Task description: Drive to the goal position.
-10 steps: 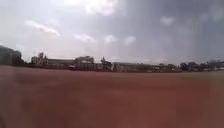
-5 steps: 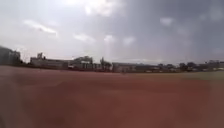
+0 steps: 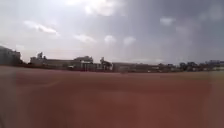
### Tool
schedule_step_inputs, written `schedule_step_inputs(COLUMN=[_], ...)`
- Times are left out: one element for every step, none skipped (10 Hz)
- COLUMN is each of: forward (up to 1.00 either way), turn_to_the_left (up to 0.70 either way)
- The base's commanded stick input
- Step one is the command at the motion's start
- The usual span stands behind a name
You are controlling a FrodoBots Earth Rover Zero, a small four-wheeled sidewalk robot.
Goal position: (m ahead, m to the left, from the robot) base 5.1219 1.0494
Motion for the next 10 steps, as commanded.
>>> schedule_step_inputs(forward=[0.70, 0.70, 0.70, 0.70, 0.70, 0.70, 0.70, 0.70, 0.70, 0.70], turn_to_the_left=[0.35, 0.35, 0.35, 0.35, 0.35, 0.35, 0.00, 0.00, 0.00, 0.00])
